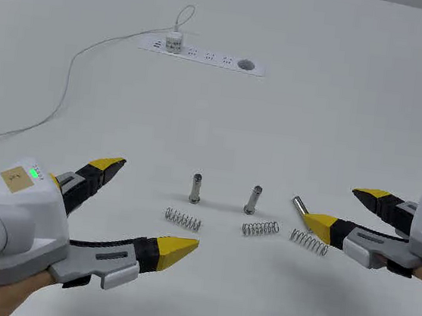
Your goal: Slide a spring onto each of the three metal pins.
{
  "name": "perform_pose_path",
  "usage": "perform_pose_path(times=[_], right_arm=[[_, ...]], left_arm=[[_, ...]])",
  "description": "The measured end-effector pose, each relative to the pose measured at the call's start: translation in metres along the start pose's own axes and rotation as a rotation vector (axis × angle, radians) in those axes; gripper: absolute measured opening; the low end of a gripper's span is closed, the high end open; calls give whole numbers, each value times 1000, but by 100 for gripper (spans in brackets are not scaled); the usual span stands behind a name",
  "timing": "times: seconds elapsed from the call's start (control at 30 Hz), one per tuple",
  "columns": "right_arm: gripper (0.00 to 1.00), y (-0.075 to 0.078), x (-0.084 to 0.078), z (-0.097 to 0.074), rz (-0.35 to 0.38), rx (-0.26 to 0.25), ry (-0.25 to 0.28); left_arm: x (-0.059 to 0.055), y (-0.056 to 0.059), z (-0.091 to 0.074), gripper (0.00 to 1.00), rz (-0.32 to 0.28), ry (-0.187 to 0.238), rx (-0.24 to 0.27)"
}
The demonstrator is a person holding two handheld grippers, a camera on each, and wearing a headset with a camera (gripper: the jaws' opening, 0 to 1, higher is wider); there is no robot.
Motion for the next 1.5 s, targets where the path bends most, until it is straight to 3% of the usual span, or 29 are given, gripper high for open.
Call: perform_pose_path(times=[0.23, 0.57, 0.97, 1.5], right_arm=[[41, -3, -9, 17, 24, 24, -41], [30, 10, -15, 42, 50, -1, -107], [19, 6, -22, 62, 37, 3, -196], [15, 8, -29, 70, 32, -15, -289]], left_arm=[[-3, -2, 0, 95, -5, -15, 4], [-5, -5, -3, 94, -18, -17, 10], [-9, 0, -1, 92, 0, -33, -10], [-14, 5, 1, 91, 7, -57, -34]])
Point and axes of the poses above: the centre of the closed fingertips' face, and the gripper's own axes: z roughly forward along the fingers, y roughly to its right, x roughly out of its top, the point moved 2 cm from there along -z, roughly backward along the fingers, and after that the axes turned 1 degree about y, right-handed, at the moved point
